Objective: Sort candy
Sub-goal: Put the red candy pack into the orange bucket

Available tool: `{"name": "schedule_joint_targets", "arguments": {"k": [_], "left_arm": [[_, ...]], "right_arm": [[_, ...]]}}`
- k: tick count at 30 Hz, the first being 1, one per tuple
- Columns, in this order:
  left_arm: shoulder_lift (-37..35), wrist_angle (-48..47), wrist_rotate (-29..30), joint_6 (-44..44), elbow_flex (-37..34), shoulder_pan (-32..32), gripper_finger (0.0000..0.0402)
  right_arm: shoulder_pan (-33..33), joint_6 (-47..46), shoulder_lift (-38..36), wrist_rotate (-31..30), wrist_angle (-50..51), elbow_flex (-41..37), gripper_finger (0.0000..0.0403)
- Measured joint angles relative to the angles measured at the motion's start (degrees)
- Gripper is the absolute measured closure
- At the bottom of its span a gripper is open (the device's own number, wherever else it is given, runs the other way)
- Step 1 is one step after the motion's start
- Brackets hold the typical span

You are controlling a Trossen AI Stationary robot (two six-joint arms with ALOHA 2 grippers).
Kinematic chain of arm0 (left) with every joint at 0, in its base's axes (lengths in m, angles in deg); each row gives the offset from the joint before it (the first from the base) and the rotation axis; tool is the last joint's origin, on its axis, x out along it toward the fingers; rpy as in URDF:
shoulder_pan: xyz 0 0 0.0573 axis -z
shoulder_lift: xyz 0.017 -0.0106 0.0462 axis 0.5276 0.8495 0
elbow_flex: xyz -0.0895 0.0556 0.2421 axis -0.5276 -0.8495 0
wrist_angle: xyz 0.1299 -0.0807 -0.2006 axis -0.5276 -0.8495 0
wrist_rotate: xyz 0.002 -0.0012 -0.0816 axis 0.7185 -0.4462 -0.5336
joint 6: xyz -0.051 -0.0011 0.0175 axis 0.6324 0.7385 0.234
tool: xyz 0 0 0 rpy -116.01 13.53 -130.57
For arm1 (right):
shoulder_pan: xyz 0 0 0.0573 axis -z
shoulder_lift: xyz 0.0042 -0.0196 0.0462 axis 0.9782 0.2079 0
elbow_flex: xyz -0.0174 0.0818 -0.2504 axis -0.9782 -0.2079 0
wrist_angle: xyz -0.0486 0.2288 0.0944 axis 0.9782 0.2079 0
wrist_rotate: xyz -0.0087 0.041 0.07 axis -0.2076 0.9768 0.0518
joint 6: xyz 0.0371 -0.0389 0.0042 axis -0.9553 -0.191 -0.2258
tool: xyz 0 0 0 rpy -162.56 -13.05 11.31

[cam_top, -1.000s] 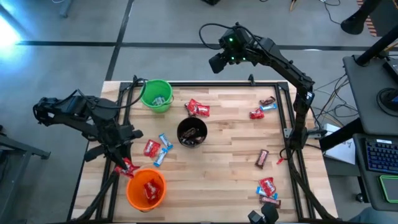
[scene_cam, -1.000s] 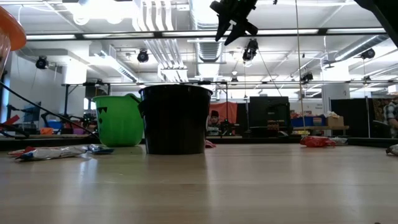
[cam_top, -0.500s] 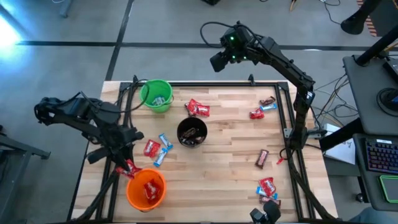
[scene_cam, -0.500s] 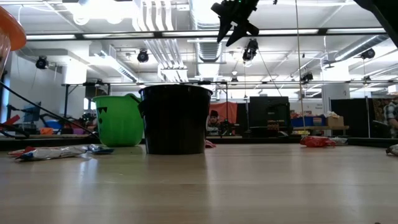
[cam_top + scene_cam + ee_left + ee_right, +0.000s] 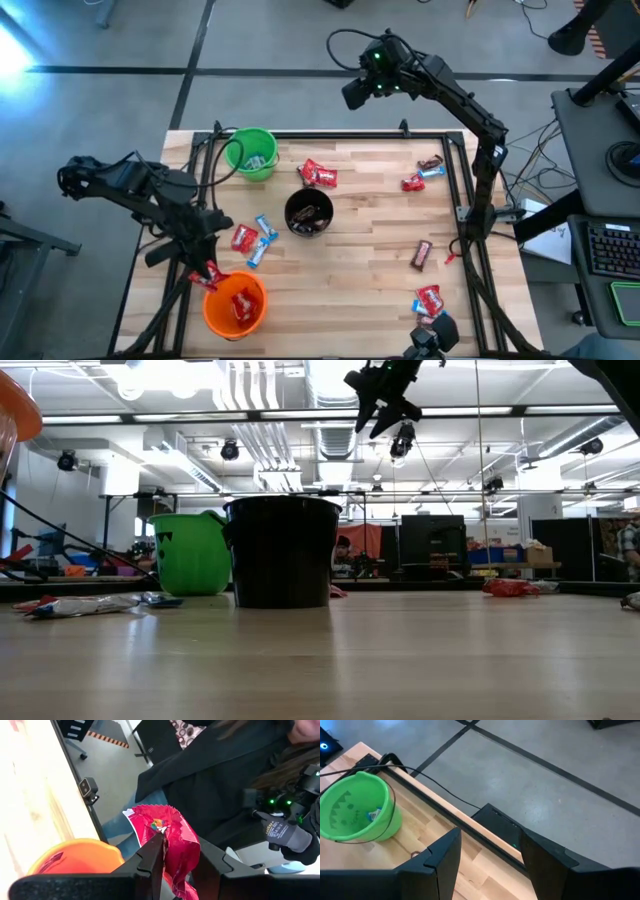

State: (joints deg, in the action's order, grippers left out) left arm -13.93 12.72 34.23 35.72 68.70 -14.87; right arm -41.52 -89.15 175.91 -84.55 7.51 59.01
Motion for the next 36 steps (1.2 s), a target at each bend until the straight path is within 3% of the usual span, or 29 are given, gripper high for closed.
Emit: {"name": "schedule_joint_targets", "arguments": {"k": [17,30,36], "left_arm": [[0.0,-1.8,1.1,6.4,-6.6,0.2,0.0329],[0.0,0.7,0.0,9.5,-7.1,0.5,0.0265],[0.0,3.5,0.1,11.9,-7.1,3.1,0.0255]], "right_arm": [[0.1,0.0,0.0,0.0,2.5,0.0,0.0211],[0.1,0.0,0.0,0.0,2.5,0.0,0.0211],[0.1,0.0,0.0,0.0,2.5,0.0,0.0211]]}}
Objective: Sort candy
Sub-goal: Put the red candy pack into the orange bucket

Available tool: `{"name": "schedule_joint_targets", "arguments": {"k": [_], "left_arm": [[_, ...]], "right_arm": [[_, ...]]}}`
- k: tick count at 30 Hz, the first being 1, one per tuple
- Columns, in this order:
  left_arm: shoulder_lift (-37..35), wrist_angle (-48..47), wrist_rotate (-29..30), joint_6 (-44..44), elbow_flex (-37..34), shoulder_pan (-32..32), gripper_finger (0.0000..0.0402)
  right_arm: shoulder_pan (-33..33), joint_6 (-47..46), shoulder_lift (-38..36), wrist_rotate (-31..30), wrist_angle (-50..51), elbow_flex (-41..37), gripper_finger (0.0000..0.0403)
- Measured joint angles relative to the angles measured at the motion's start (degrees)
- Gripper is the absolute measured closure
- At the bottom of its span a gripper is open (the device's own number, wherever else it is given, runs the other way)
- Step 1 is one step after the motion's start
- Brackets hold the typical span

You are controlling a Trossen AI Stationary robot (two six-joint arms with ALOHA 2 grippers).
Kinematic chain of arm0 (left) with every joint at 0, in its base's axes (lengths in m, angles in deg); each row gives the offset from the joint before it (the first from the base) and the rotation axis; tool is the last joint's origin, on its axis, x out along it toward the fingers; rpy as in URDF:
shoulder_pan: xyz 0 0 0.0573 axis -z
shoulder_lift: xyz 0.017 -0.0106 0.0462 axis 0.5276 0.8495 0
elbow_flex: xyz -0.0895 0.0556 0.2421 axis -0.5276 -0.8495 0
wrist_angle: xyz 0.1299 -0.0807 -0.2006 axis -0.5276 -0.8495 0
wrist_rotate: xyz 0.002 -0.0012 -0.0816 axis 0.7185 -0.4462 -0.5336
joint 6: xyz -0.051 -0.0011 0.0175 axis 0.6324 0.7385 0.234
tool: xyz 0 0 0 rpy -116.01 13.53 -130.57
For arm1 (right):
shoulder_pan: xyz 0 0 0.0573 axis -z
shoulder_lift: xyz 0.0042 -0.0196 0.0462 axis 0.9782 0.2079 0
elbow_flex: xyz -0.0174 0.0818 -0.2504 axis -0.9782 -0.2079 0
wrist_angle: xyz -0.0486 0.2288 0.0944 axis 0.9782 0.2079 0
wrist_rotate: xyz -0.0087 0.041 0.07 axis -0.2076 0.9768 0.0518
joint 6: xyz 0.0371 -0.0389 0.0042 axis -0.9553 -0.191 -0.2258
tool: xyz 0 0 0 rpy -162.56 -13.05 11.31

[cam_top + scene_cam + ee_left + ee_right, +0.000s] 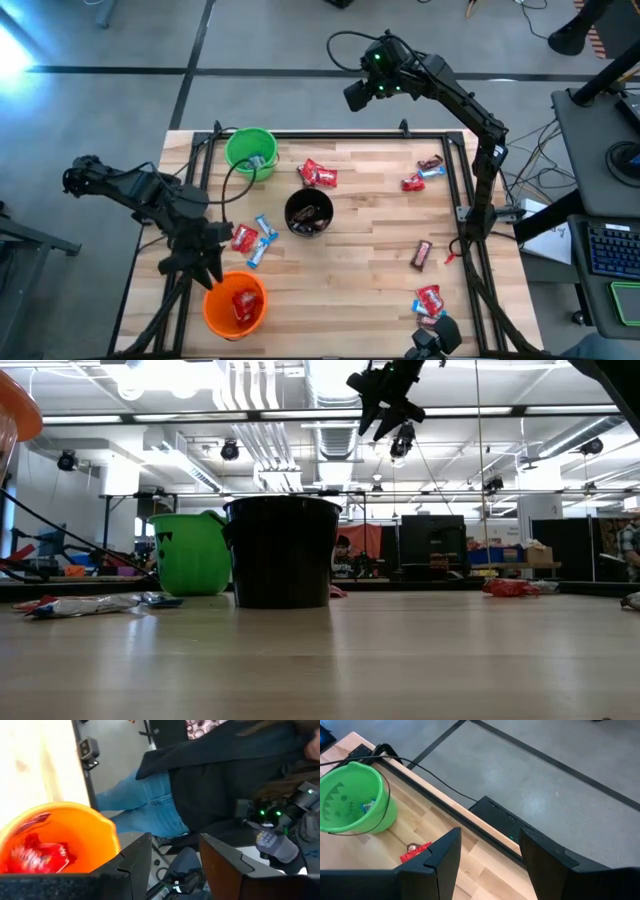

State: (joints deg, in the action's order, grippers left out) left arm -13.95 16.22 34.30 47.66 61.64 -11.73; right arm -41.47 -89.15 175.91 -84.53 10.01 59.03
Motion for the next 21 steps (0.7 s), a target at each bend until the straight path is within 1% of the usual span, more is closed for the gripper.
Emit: {"name": "schedule_joint_targets", "arguments": {"k": [3,5,7,11,13,16,19,21], "left_arm": [[0.0,1.2,0.3,-1.5,0.0,1.1,0.0255],[0.0,0.9,1.8,-4.6,0.0,1.1,0.0254],[0.0,0.3,4.7,-8.6,0.0,1.1,0.0254],[0.0,-2.4,13.5,-16.4,0.0,0.7,0.0254],[0.0,-4.7,19.3,-20.3,0.0,0.5,0.0254],[0.0,-7.6,28.2,-25.0,0.0,-0.3,0.0254],[0.0,-7.8,33.1,-29.2,0.1,-1.7,0.0254],[-0.1,-7.9,34.4,-31.4,0.1,-2.9,0.0254]], "right_arm": [[0.0,0.0,0.0,0.0,0.5,0.0,0.0211],[0.2,0.1,0.0,-0.2,2.6,0.1,0.0211],[0.5,0.0,0.0,-1.8,6.7,0.1,0.0211],[1.0,-2.0,0.0,-7.9,14.9,-0.2,0.0211],[1.3,-3.5,0.0,-9.0,16.9,-0.6,0.0211],[1.5,-6.1,0.0,-8.9,17.3,-1.6,0.0211],[1.9,-7.9,0.0,-8.9,17.4,-3.2,0.0211],[2.3,-9.4,0.0,-8.9,17.5,-4.7,0.0211]]}}
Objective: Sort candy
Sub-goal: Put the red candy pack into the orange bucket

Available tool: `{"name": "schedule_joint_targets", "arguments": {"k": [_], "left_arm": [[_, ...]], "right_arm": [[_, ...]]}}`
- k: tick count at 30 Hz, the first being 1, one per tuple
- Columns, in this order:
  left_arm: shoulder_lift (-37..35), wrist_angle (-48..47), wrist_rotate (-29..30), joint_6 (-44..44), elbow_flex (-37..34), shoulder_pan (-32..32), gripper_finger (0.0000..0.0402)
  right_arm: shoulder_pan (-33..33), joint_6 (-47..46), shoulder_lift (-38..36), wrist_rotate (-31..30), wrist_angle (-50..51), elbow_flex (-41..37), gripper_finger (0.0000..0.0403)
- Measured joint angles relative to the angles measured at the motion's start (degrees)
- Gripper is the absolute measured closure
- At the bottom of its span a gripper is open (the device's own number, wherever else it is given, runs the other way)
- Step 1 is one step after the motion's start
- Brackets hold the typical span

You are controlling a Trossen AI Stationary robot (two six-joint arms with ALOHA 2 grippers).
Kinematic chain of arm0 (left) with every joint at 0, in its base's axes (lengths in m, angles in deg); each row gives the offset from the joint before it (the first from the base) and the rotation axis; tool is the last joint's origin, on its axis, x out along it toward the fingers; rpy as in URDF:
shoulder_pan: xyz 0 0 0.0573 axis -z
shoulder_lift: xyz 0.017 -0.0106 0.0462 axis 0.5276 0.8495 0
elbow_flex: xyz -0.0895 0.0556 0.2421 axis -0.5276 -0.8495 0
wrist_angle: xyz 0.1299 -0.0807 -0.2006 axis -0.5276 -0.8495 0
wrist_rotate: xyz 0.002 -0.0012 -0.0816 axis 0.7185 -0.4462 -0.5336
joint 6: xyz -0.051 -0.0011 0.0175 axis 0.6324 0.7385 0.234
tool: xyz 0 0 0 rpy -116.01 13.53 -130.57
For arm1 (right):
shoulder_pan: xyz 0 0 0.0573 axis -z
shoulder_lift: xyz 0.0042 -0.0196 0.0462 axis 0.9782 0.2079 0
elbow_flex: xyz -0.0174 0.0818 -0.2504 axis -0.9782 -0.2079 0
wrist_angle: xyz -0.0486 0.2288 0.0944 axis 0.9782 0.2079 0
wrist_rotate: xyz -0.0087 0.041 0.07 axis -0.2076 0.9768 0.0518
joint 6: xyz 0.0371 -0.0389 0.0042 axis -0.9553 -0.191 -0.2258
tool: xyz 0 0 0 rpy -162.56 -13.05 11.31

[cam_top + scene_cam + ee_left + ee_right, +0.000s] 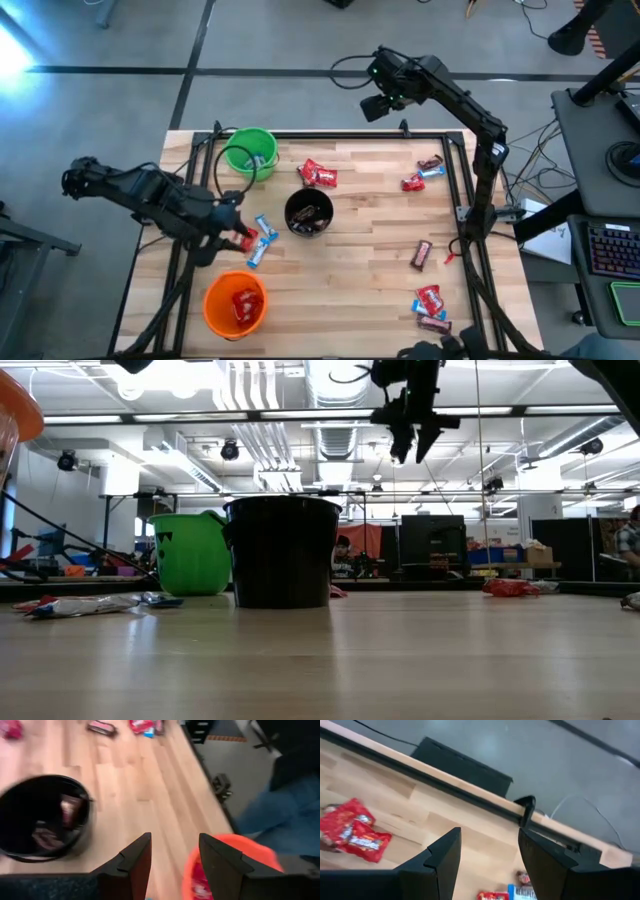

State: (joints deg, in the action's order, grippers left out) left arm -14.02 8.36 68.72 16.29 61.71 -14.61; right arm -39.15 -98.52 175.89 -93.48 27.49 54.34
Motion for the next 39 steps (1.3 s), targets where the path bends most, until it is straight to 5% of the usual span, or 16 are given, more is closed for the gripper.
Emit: {"name": "schedule_joint_targets", "arguments": {"k": [19,39], "left_arm": [[0.3,-0.6,0.4,-11.3,0.0,-22.9,0.0255],[-0.1,-0.9,1.4,-15.5,0.0,-24.3,0.0255]], "right_arm": [[2.4,-7.0,0.0,0.0,0.3,-20.1,0.0211],[2.4,-25.8,0.0,6.2,-0.1,-34.3,0.0211]]}}
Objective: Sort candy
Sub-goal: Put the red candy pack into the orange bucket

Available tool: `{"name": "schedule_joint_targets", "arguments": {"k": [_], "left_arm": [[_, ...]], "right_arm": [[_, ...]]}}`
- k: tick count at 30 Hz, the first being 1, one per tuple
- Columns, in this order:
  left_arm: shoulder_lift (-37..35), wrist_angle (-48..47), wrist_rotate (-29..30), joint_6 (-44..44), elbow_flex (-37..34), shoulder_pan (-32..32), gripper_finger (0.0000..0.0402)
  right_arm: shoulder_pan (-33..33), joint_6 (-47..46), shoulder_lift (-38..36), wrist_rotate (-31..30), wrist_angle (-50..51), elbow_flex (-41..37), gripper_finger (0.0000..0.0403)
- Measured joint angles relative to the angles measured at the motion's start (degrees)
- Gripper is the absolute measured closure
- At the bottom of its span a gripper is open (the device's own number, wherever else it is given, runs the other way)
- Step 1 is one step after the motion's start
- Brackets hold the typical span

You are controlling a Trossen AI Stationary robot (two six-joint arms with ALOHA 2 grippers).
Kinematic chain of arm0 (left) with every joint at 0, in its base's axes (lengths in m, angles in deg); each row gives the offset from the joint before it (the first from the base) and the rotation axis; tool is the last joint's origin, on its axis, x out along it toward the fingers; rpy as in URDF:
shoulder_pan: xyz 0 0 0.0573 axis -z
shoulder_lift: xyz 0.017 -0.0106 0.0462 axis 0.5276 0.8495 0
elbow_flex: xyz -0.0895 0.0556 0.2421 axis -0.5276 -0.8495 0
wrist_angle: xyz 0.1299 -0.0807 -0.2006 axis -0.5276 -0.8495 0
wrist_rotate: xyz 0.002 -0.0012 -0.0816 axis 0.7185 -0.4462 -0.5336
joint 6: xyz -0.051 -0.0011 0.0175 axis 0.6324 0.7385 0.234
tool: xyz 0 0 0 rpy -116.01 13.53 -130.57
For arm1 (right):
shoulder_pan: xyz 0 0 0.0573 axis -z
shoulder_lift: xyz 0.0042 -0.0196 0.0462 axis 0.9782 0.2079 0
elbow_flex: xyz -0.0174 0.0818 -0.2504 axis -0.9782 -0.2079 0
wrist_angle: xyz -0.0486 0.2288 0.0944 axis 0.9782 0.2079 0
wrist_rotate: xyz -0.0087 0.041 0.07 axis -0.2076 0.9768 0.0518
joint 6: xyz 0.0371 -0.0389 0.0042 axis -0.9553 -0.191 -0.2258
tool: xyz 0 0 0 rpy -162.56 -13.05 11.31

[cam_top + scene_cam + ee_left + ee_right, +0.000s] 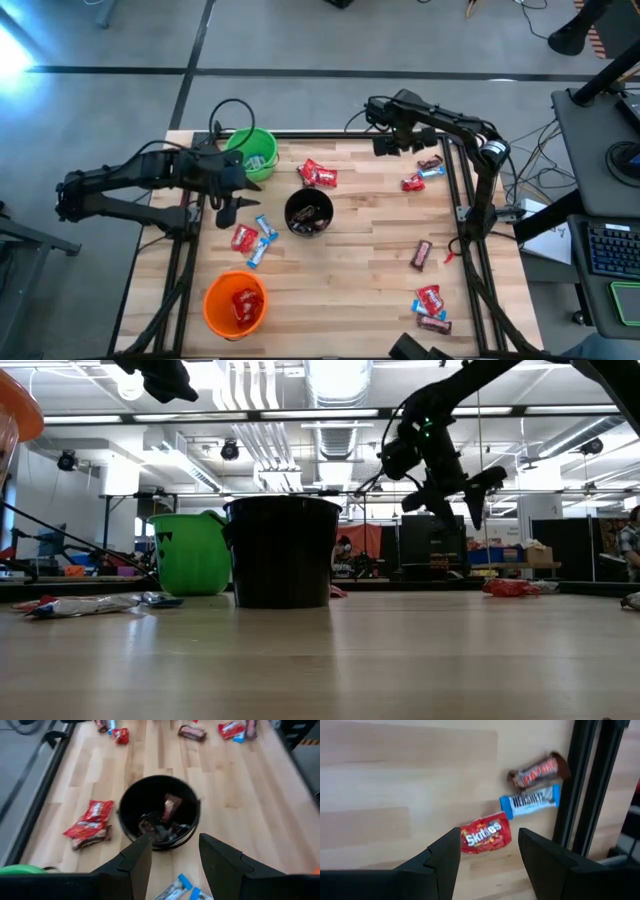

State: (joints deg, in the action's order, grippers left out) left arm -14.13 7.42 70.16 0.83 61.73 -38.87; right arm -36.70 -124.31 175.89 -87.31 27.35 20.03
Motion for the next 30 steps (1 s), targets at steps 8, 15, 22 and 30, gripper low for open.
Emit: {"name": "schedule_joint_targets", "arguments": {"k": [8,15,22,30], "left_arm": [[-1.7,-1.6,4.8,-2.7,0.0,0.0,0.0255],[-4.7,-1.9,4.8,-3.6,0.0,0.0,0.0255],[-5.9,-2.3,4.8,-3.6,0.0,0.0,0.0255],[-5.1,-2.5,4.7,-5.4,0.0,0.0,0.0255]], "right_arm": [[0.0,-6.4,0.0,2.1,-1.8,-6.2,0.0211],[-0.5,-8.6,-0.2,5.0,-6.9,-12.3,0.0211],[-1.2,-13.7,-2.0,6.2,-7.6,-18.2,0.0211],[-1.3,-17.3,-8.1,8.5,-17.9,-24.1,0.0211]]}}
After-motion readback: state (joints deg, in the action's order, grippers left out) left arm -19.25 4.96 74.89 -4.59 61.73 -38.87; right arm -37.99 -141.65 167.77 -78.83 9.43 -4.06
